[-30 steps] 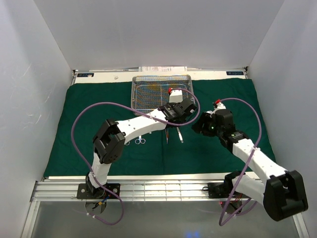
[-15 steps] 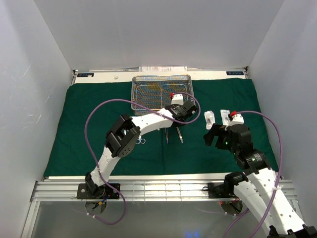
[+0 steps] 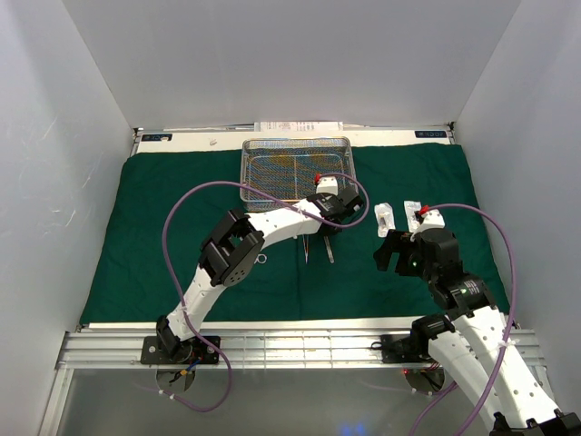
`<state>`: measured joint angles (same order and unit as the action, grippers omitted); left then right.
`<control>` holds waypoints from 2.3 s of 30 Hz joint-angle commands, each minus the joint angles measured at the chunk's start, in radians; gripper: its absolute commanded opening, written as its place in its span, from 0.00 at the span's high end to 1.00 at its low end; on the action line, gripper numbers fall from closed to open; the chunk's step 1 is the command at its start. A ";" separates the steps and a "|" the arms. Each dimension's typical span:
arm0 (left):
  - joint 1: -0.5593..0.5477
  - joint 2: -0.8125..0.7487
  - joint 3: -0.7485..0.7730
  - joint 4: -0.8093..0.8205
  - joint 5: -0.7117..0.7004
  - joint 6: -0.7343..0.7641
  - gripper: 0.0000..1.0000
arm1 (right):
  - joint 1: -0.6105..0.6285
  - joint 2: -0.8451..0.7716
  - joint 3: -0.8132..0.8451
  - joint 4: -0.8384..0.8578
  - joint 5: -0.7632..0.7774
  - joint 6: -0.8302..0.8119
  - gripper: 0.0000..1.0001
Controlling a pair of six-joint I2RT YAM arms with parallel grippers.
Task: Open and lay out the surgical kit
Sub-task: Adjust the medical item in the surgical kit.
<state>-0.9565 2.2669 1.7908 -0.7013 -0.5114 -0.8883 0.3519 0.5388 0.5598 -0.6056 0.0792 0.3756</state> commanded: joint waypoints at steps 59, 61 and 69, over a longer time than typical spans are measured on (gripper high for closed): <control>0.130 -0.299 -0.703 1.014 0.573 -0.051 0.88 | 0.010 0.043 0.014 0.030 -0.070 -0.060 0.06; 0.130 -0.299 -0.711 1.016 0.562 -0.052 0.84 | 0.010 0.044 0.014 0.030 -0.068 -0.060 0.06; 0.133 -0.306 -0.742 1.014 0.528 -0.057 0.79 | 0.010 0.044 0.014 0.030 -0.070 -0.060 0.06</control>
<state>-0.8238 1.9797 1.0630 0.2920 0.0410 -0.9417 0.3557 0.5827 0.5598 -0.6037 0.0185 0.3313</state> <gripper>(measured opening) 0.201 0.939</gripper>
